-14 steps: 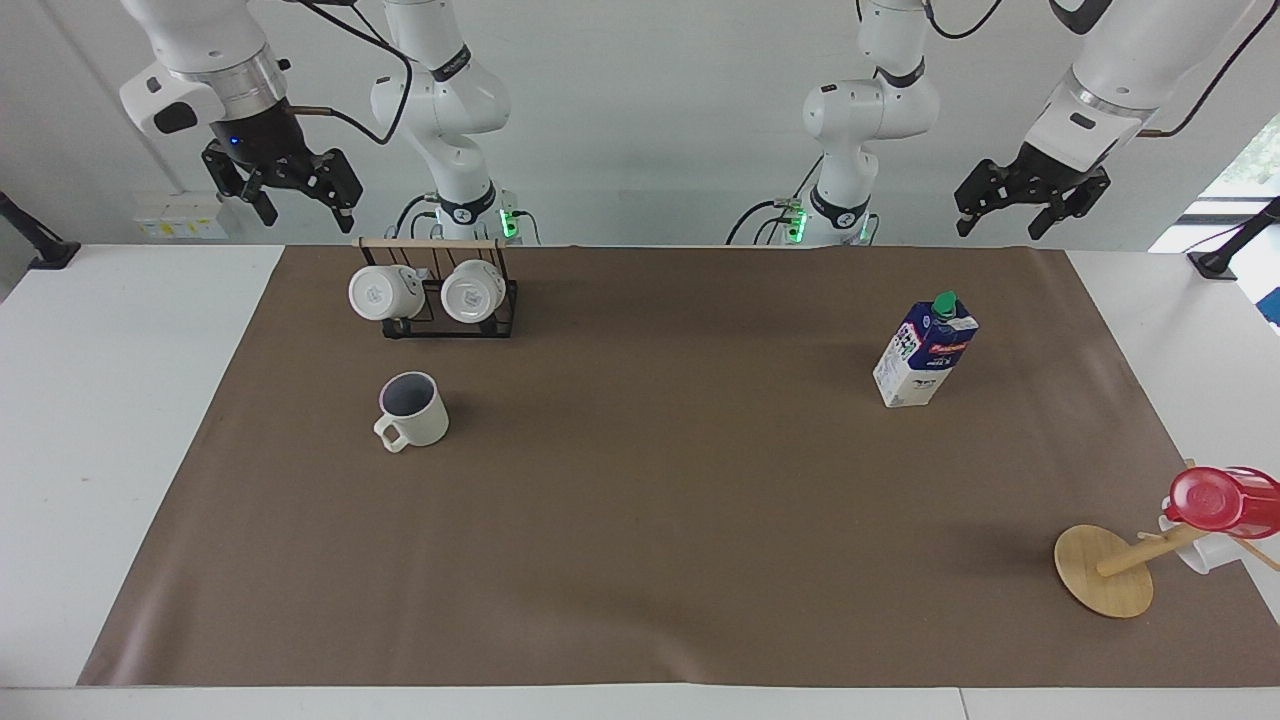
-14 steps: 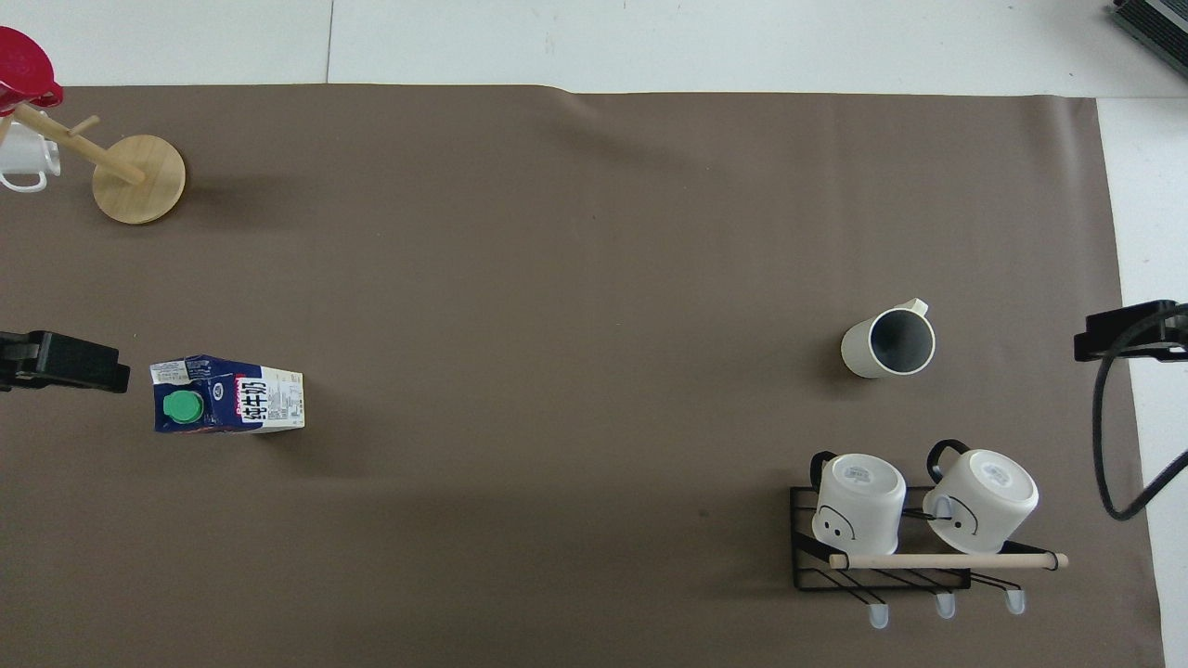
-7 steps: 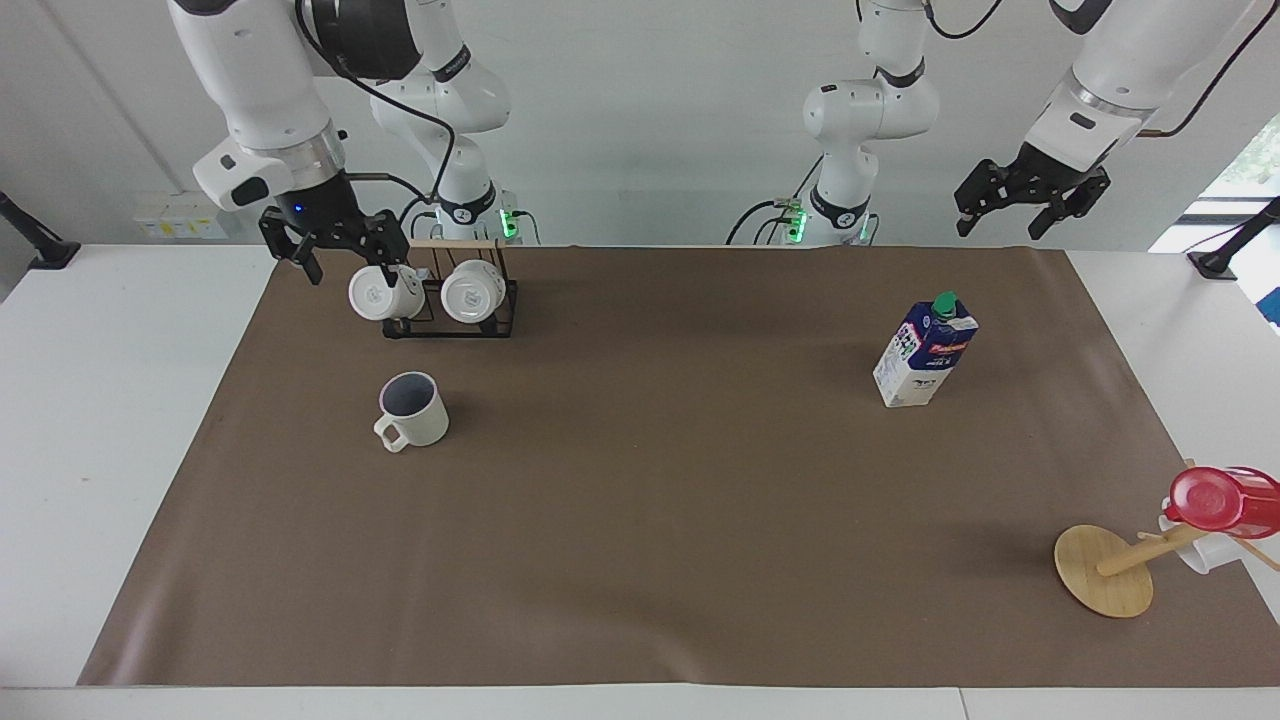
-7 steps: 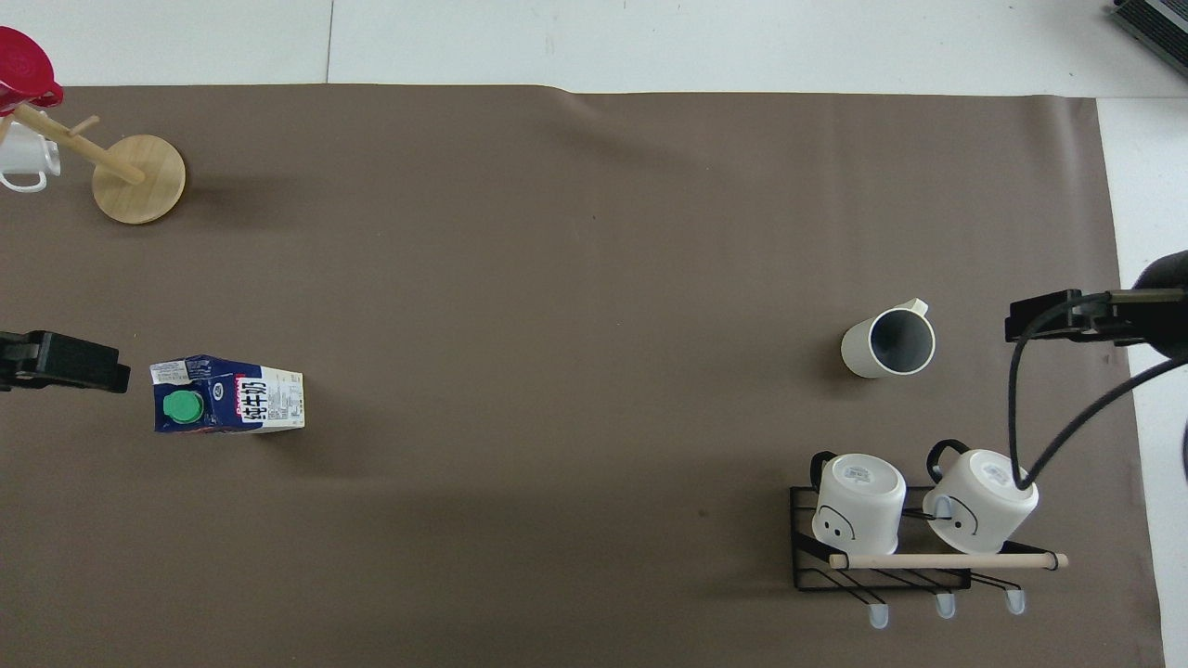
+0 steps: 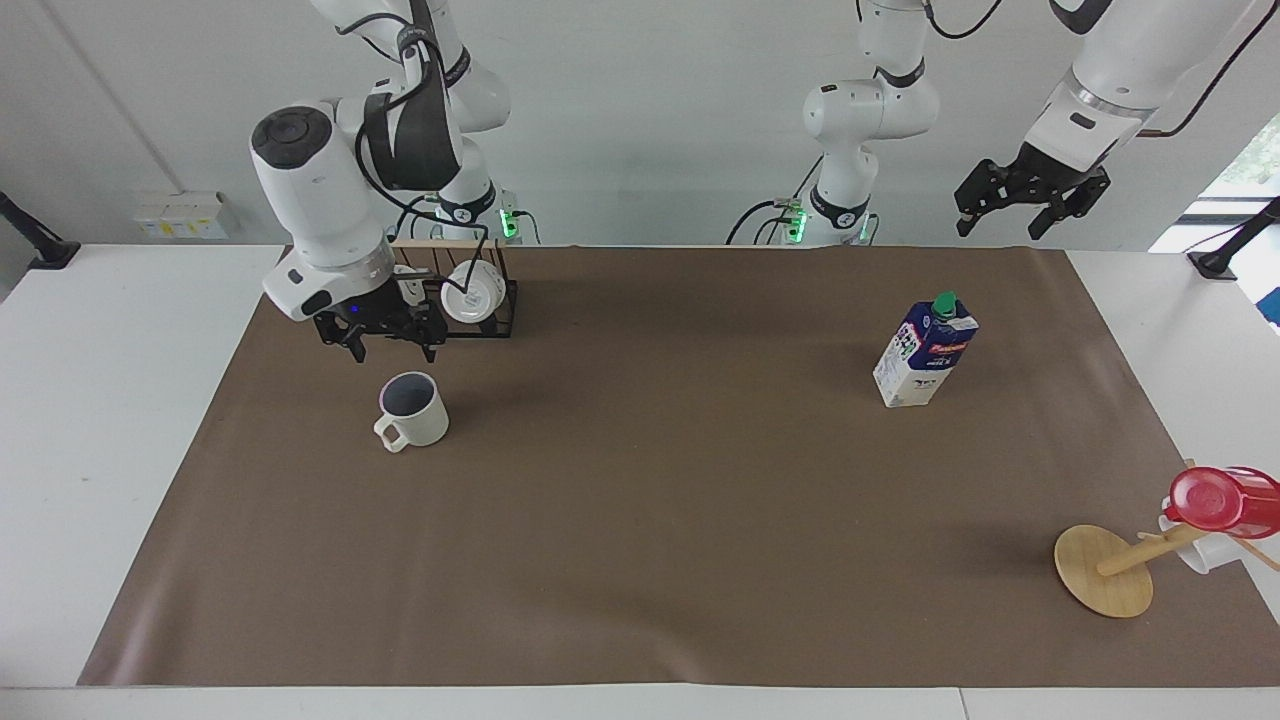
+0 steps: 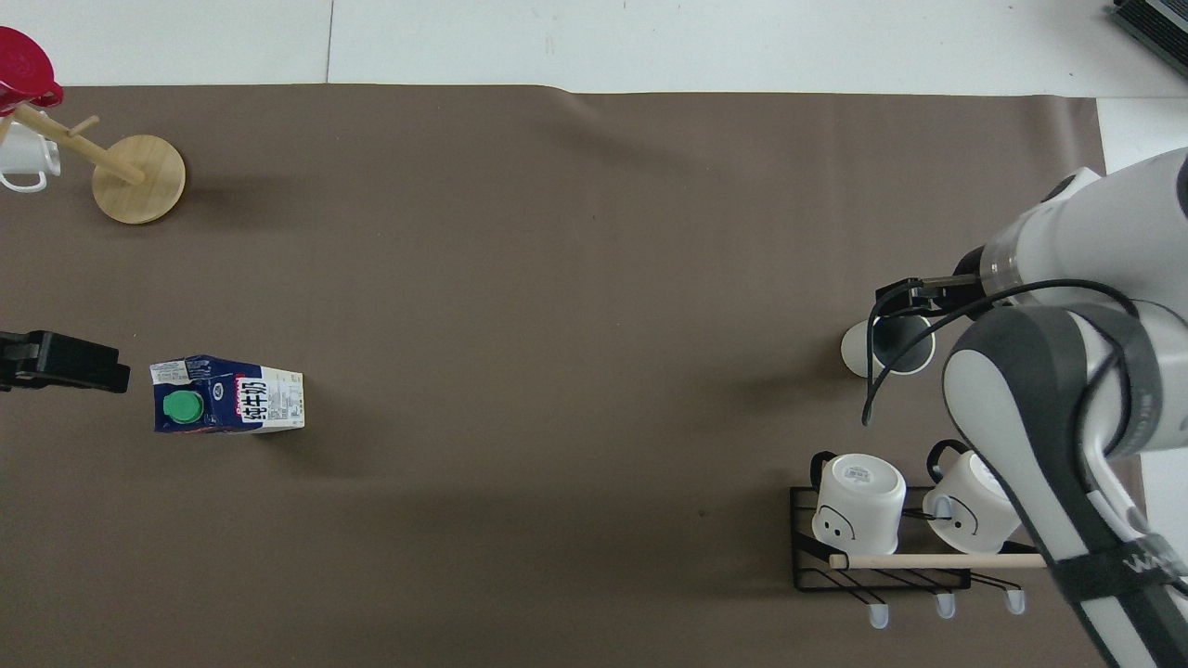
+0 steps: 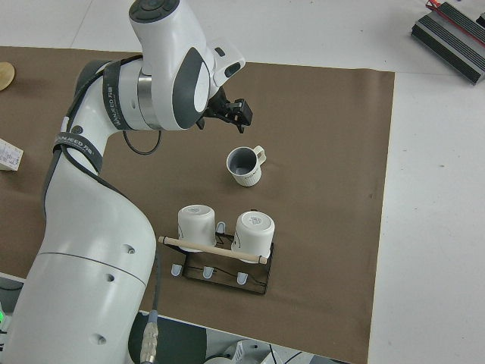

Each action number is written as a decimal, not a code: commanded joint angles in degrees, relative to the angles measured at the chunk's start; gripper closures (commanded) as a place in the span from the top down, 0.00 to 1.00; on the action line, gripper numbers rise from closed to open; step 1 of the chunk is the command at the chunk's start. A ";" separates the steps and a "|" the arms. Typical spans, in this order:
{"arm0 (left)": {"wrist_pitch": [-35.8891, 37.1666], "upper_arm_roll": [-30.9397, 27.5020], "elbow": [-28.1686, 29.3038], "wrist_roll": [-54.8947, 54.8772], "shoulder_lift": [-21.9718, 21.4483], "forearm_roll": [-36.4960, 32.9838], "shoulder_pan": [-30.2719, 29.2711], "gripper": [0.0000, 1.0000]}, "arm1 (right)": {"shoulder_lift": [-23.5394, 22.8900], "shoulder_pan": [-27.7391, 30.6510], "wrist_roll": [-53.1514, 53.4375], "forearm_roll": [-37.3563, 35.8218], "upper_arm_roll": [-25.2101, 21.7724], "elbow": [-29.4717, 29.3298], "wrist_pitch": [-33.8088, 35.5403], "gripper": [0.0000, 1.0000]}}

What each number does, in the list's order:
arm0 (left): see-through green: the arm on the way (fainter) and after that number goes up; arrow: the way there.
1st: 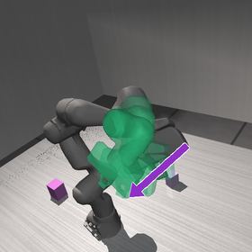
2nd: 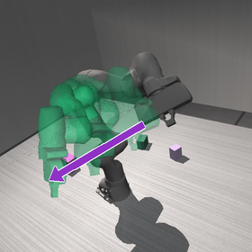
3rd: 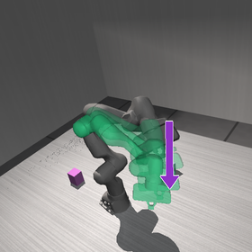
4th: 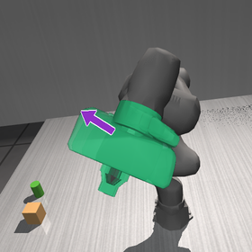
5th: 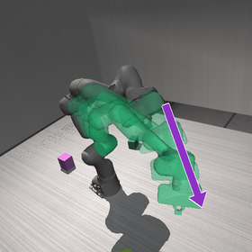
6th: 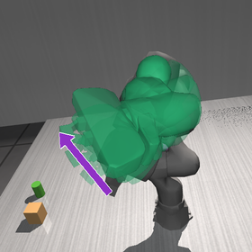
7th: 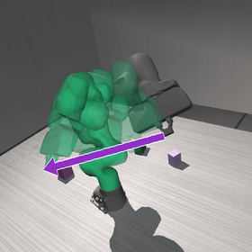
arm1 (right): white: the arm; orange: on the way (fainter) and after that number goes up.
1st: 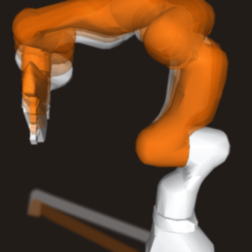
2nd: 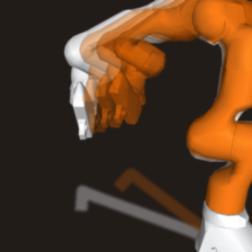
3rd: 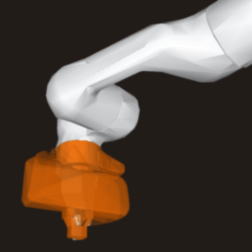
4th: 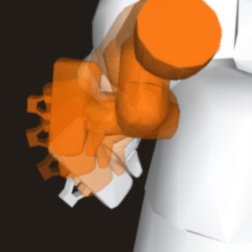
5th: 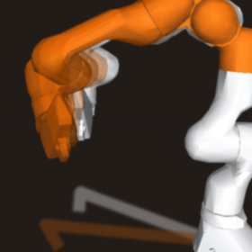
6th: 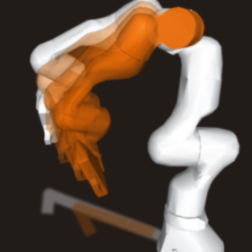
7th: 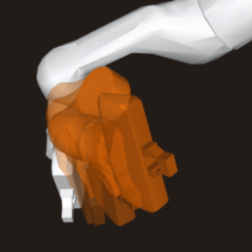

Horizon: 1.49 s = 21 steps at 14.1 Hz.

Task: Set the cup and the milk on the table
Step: 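Reach the right gripper to the black mug while the left gripper approaches the carton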

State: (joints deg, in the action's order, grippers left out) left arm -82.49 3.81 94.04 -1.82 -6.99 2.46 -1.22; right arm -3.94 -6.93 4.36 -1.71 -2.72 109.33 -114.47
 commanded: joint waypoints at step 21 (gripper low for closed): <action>-13.99 0.49 19.41 0.59 -8.83 0.09 -0.89 1.00 | -4.94 -0.36 0.47 0.30 0.17 11.61 -15.96 0.12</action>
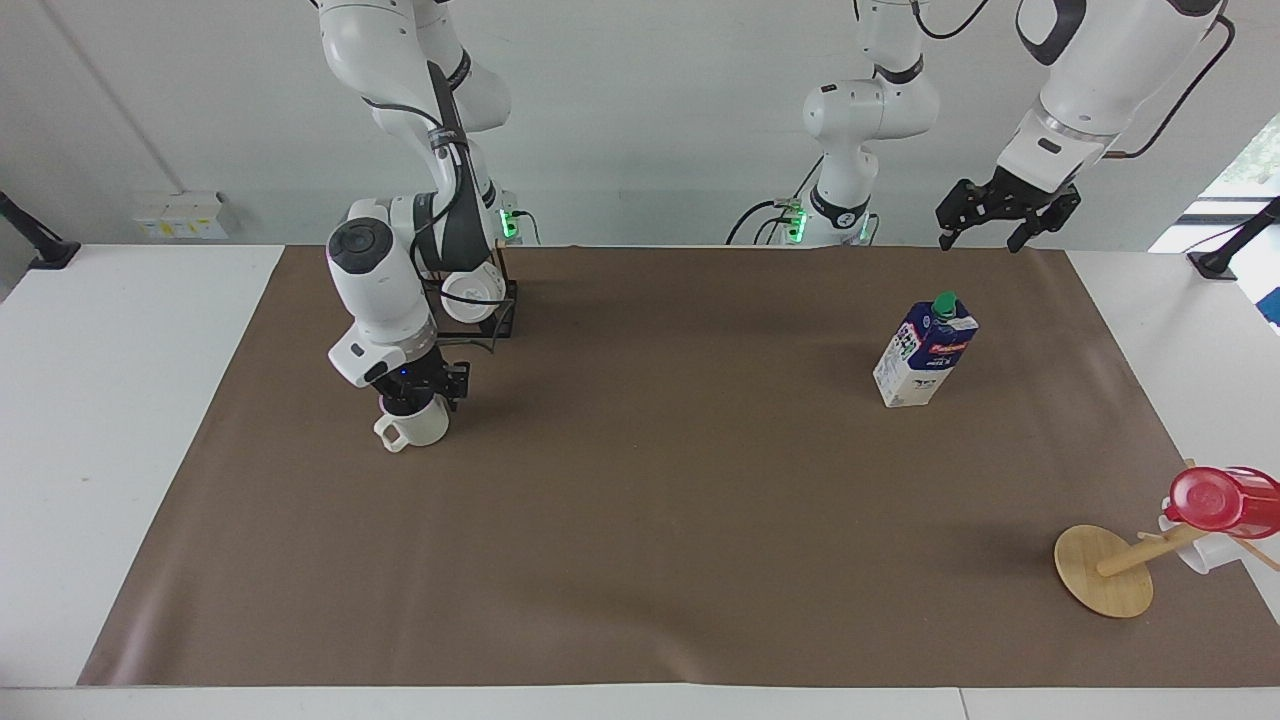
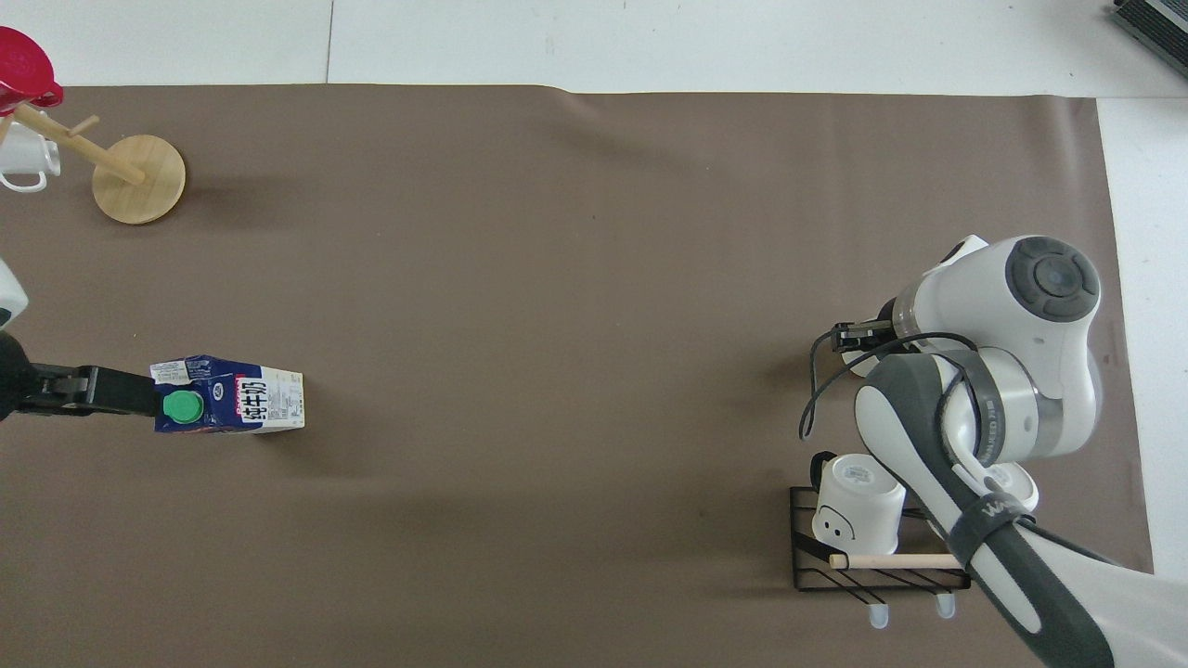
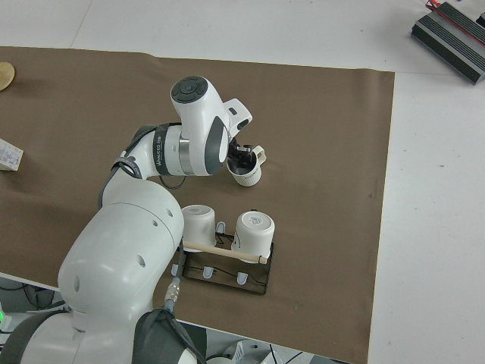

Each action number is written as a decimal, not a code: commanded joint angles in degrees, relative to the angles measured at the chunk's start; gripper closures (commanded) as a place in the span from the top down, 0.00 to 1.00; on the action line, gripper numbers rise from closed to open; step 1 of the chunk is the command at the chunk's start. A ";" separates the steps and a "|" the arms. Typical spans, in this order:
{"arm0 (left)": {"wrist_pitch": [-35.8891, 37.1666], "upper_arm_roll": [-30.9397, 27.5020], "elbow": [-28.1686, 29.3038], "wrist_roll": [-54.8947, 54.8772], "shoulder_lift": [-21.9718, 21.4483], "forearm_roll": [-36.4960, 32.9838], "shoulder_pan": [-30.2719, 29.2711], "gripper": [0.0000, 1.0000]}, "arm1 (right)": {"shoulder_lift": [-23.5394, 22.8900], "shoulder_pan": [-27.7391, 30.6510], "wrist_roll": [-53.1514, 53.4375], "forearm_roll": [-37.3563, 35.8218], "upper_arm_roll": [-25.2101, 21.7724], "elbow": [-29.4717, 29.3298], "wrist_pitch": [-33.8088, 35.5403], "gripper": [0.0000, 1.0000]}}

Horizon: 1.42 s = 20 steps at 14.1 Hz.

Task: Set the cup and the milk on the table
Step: 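Grasp the mug with the right gripper while the left gripper grasps the carton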

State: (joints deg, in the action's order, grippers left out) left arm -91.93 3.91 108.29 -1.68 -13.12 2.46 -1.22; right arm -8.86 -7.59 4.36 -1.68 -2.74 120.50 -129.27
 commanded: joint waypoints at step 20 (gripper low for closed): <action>-32.95 0.75 28.73 -0.08 -7.80 0.00 -0.02 1.00 | 0.42 -13.58 29.37 -0.78 0.28 -11.07 7.98 0.00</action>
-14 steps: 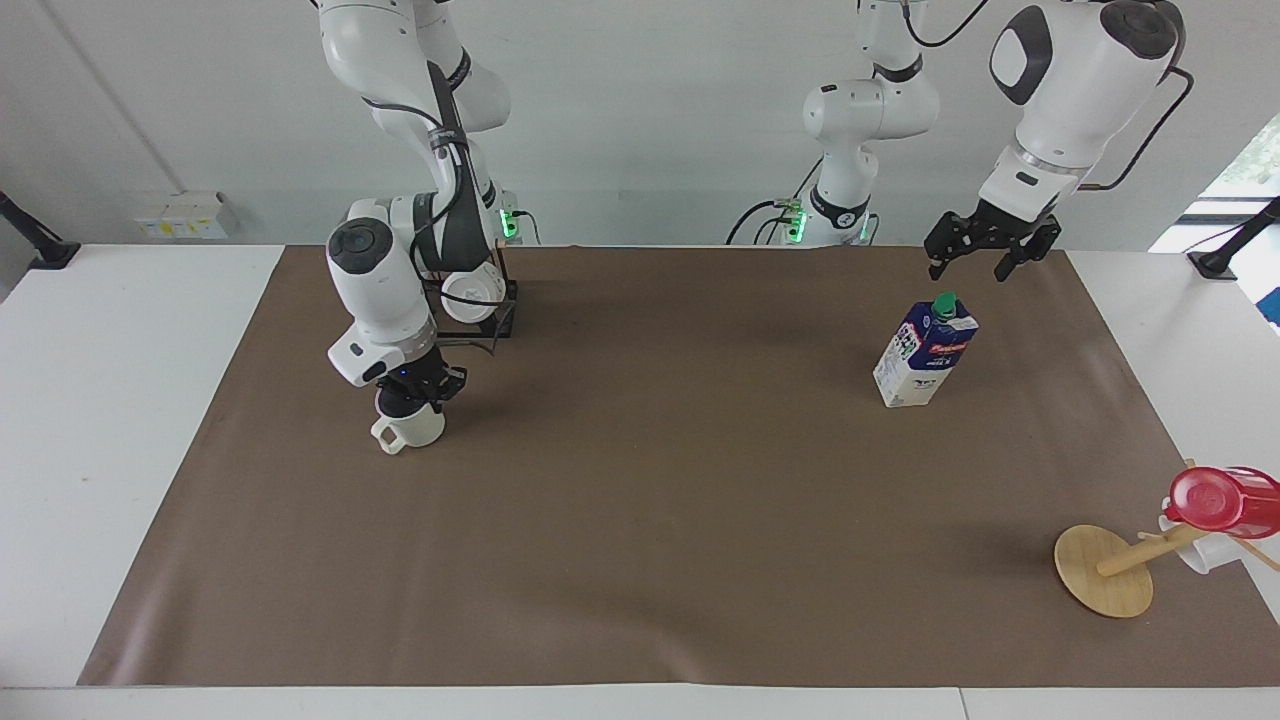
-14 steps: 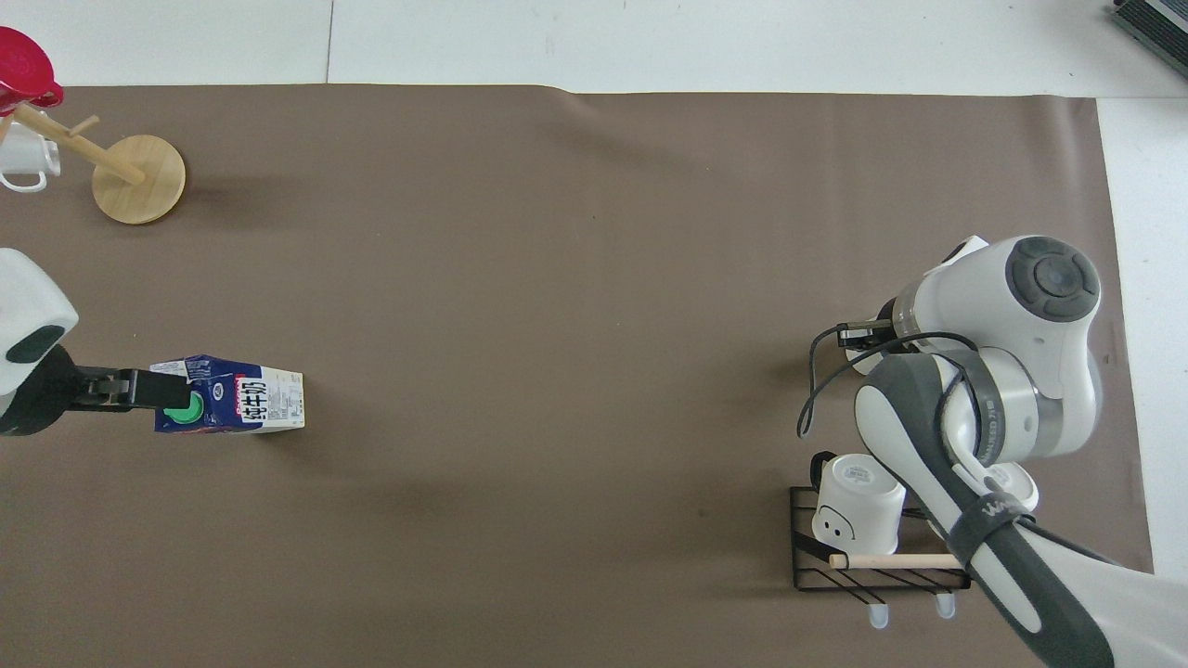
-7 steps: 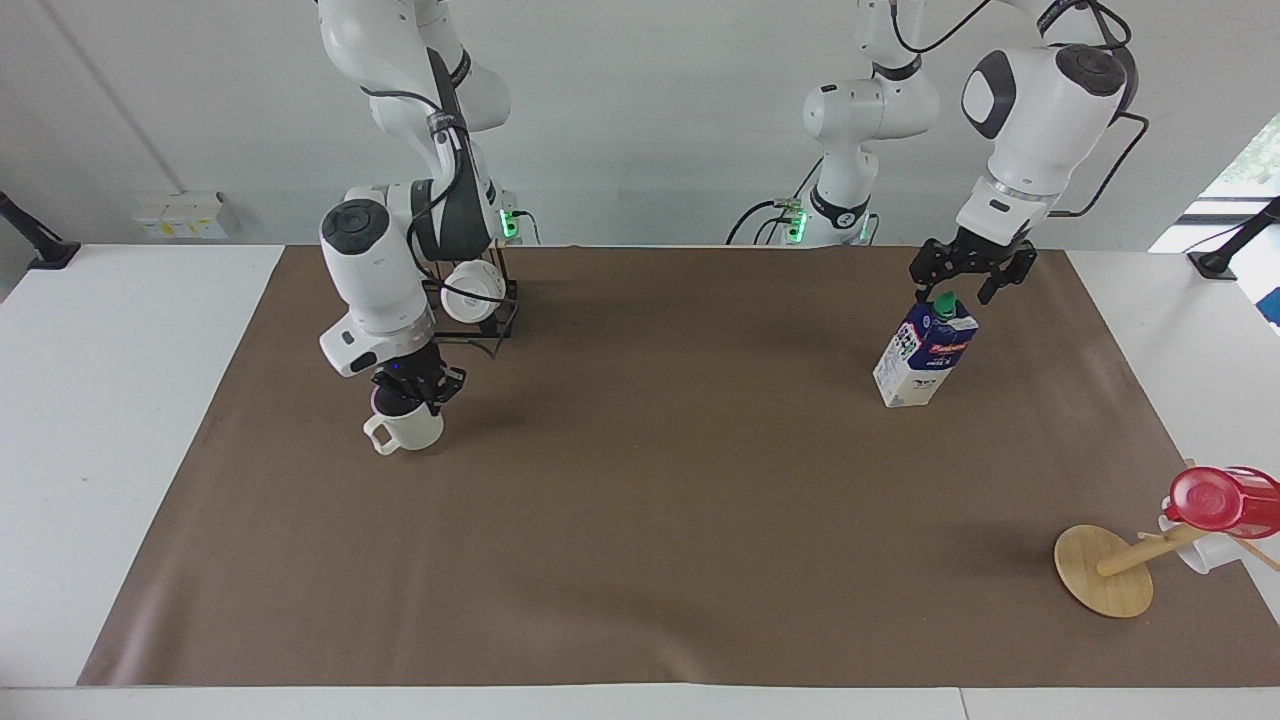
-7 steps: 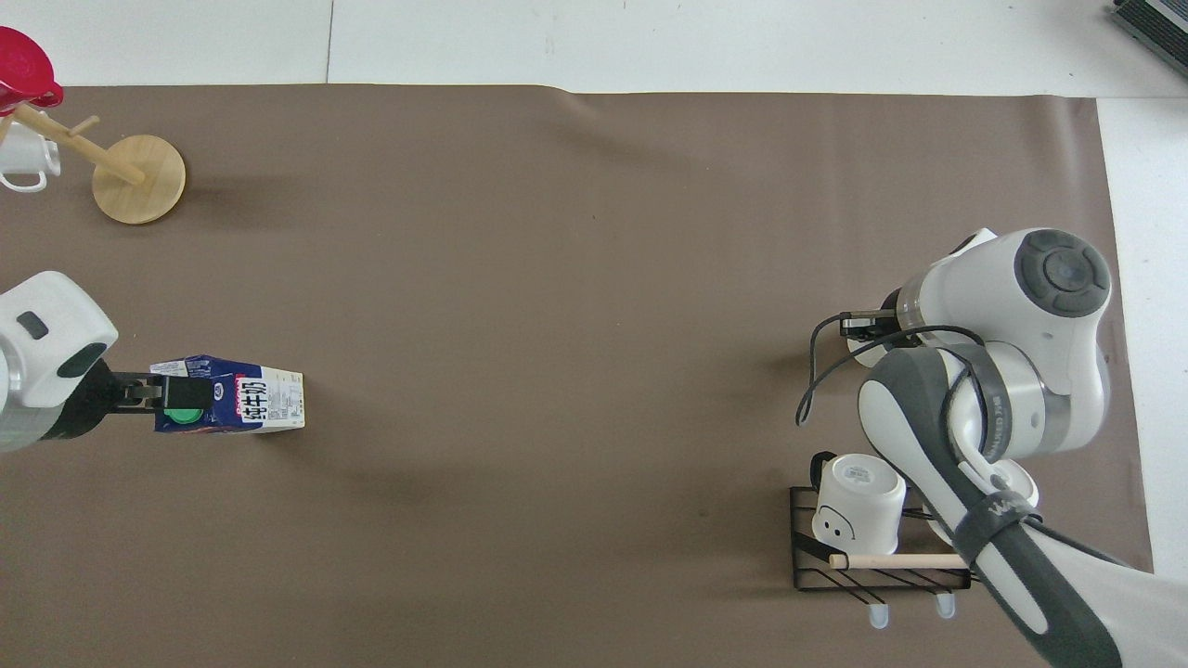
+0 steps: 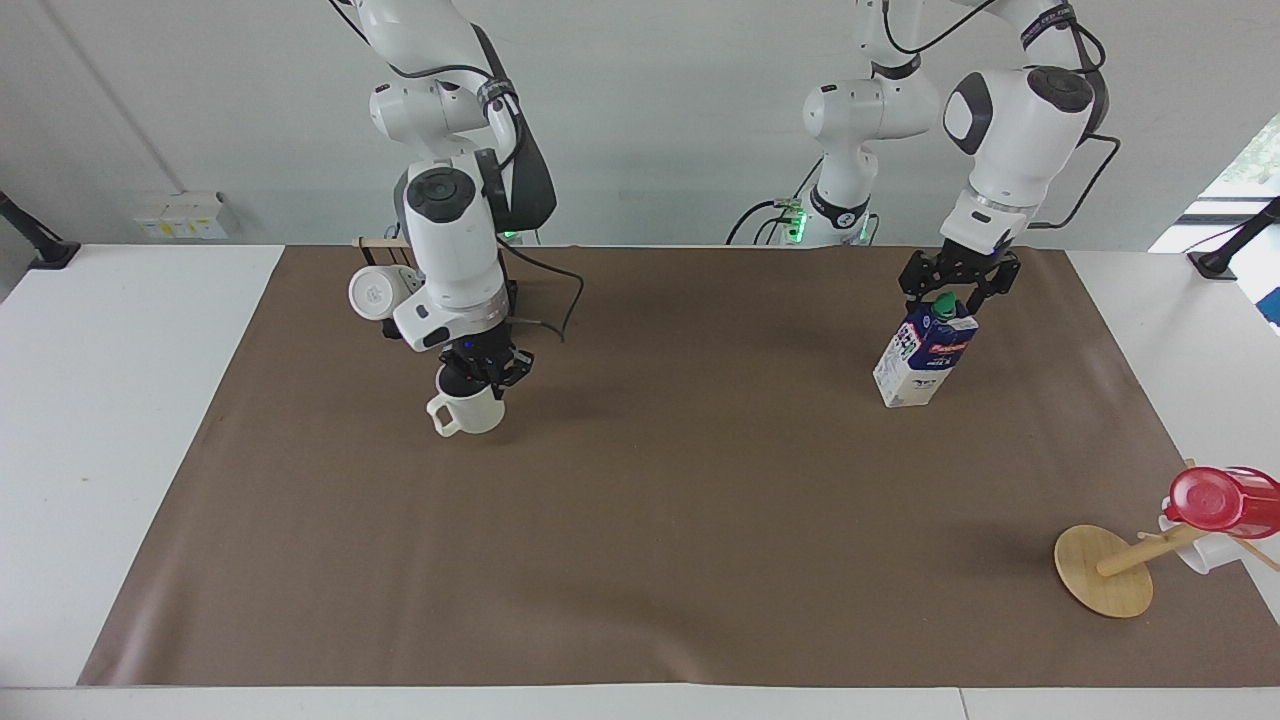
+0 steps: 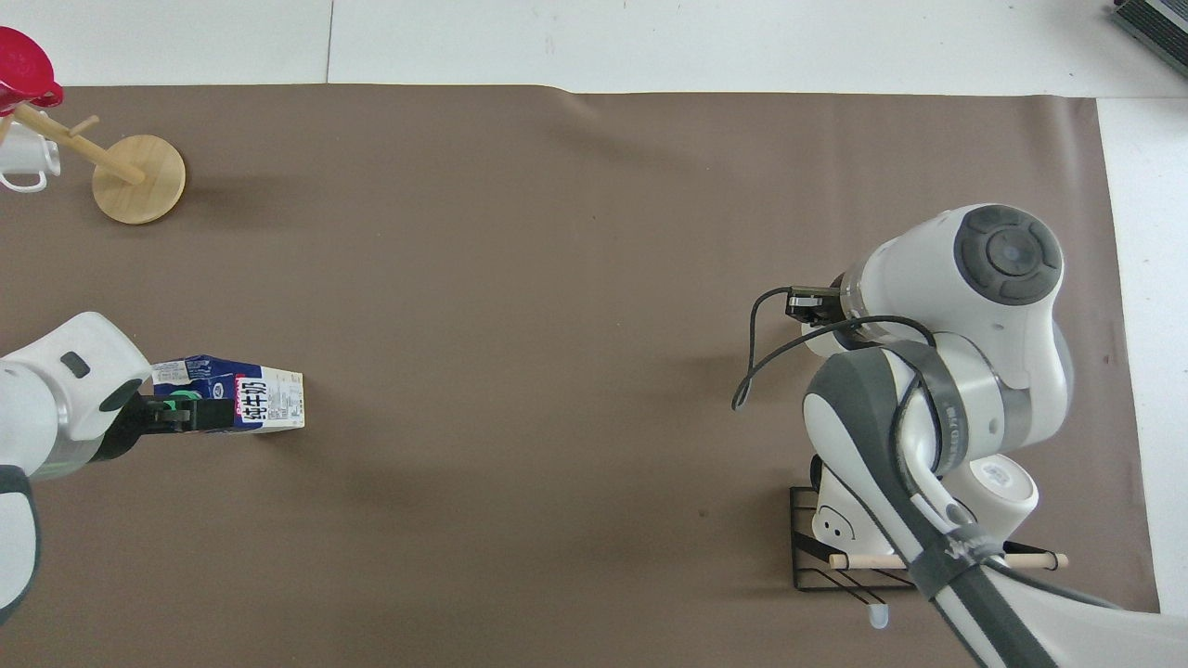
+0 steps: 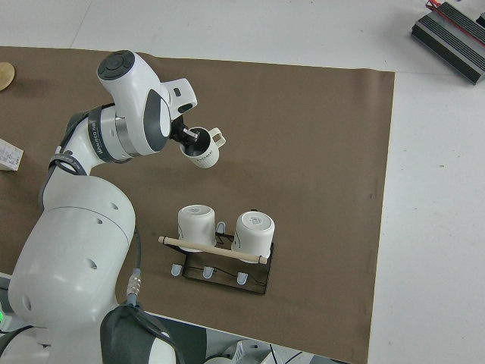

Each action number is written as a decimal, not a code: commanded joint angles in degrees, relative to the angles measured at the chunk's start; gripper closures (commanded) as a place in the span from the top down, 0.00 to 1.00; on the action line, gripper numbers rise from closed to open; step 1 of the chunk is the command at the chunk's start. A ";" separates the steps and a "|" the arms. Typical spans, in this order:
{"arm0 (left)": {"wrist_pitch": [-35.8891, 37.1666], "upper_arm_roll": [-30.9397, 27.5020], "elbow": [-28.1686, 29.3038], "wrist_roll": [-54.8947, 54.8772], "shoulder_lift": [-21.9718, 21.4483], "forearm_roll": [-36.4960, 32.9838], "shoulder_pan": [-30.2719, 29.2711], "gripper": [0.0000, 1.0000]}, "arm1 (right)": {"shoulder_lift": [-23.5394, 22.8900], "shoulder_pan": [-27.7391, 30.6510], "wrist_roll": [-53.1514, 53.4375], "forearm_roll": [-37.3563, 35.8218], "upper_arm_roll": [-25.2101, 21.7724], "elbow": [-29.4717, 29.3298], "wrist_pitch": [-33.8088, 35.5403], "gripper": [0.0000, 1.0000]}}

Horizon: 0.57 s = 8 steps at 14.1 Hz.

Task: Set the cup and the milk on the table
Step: 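Grasp the mug with the right gripper while the left gripper grasps the carton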

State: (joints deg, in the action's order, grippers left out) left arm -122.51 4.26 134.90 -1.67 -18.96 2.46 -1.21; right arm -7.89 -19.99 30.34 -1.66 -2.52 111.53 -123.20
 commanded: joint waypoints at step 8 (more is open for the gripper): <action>-4.75 0.39 2.21 -0.35 -1.08 -0.96 -0.11 1.00 | -7.83 -13.14 18.16 -0.88 0.06 -7.81 1.57 0.00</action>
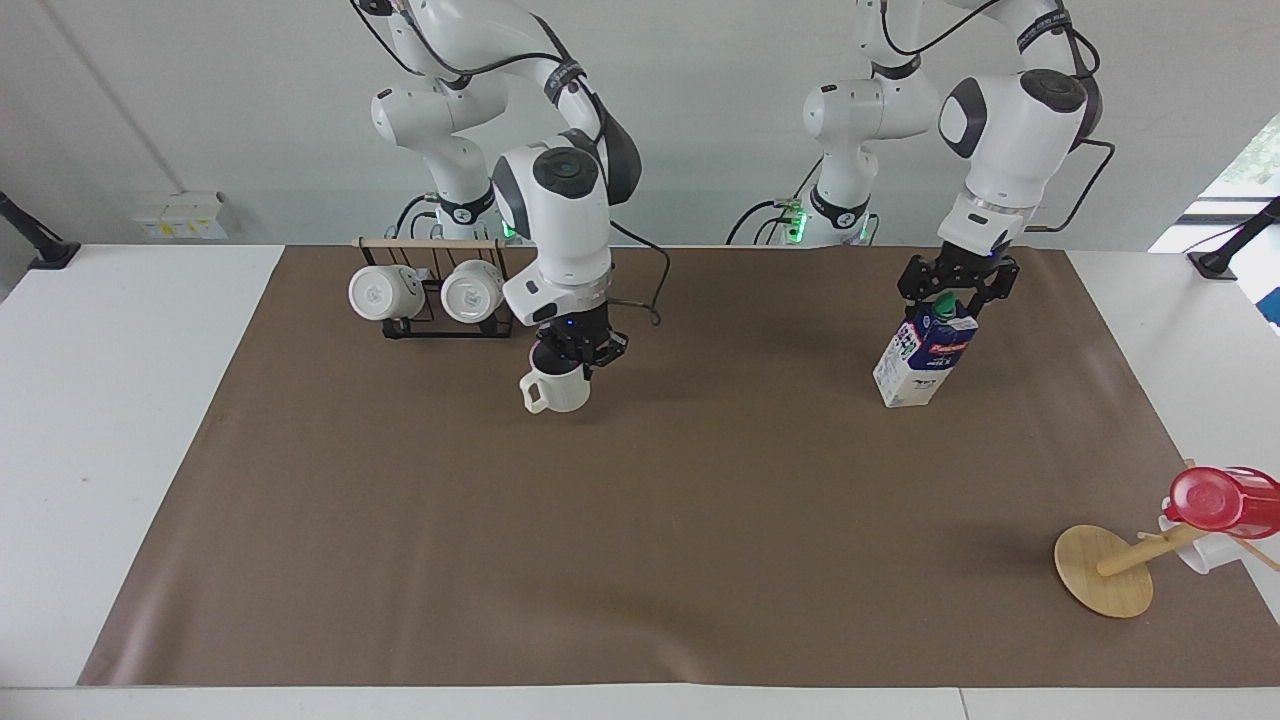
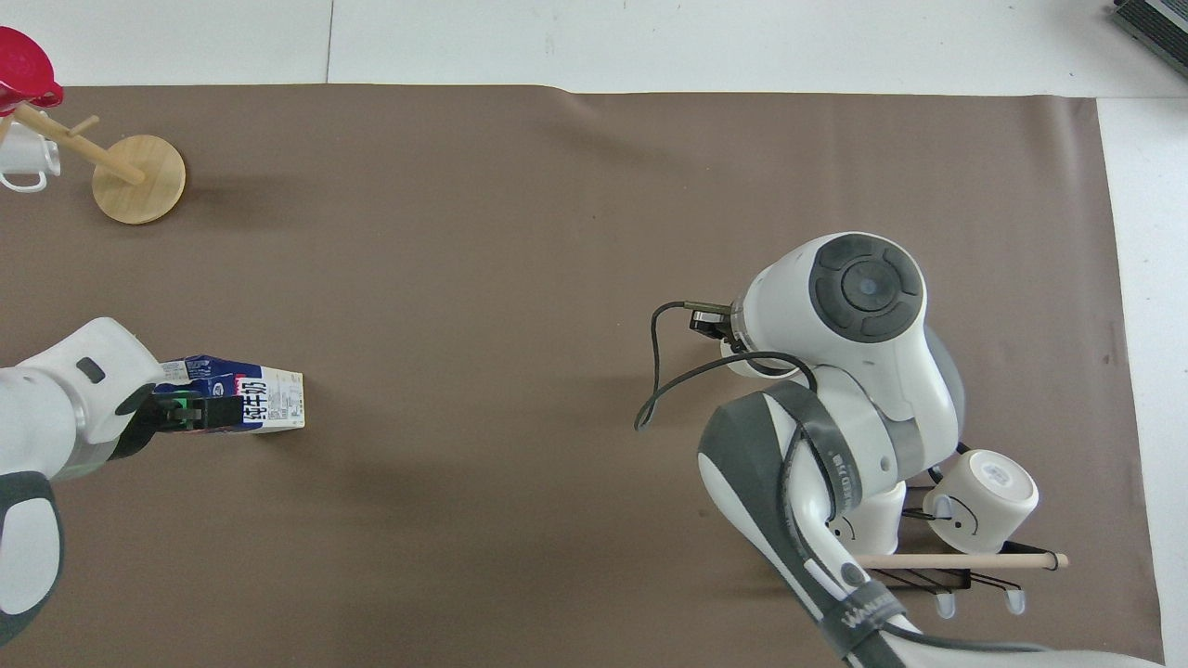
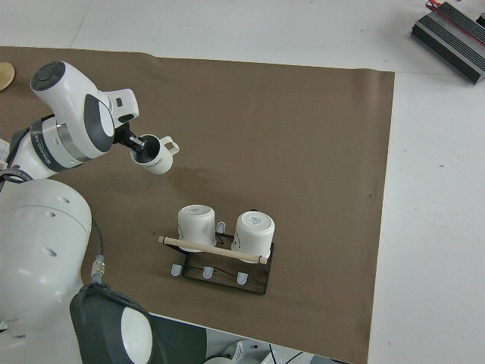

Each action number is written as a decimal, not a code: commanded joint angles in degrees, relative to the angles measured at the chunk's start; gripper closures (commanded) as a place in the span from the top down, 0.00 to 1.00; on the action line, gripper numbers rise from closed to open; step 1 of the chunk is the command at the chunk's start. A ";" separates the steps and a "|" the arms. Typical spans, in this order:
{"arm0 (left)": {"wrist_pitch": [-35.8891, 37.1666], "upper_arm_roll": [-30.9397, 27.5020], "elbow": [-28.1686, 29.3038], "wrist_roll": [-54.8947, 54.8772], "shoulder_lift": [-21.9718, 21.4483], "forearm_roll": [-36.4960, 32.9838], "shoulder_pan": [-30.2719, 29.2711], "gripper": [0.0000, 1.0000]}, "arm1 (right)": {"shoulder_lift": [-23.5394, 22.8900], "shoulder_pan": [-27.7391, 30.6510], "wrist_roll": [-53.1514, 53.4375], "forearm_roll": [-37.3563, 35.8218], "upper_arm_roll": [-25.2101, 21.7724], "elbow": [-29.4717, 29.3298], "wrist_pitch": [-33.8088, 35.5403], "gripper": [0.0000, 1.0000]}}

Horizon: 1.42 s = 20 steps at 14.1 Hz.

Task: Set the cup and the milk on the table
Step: 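Carry the mug to the table center with the right gripper and release it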

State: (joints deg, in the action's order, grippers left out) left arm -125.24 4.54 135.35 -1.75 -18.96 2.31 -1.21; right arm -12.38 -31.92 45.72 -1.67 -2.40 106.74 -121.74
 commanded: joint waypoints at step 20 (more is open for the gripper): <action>-3.52 0.11 1.32 -0.27 0.24 -2.22 -0.11 0.65 | -7.66 -4.29 9.21 -1.14 -0.06 -1.80 -8.87 0.00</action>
State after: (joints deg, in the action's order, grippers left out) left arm -127.42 4.63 135.92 -1.93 -18.58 1.10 -1.20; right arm -19.84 -36.33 53.20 -2.59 -2.53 104.88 -129.35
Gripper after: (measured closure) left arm 0.317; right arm 0.960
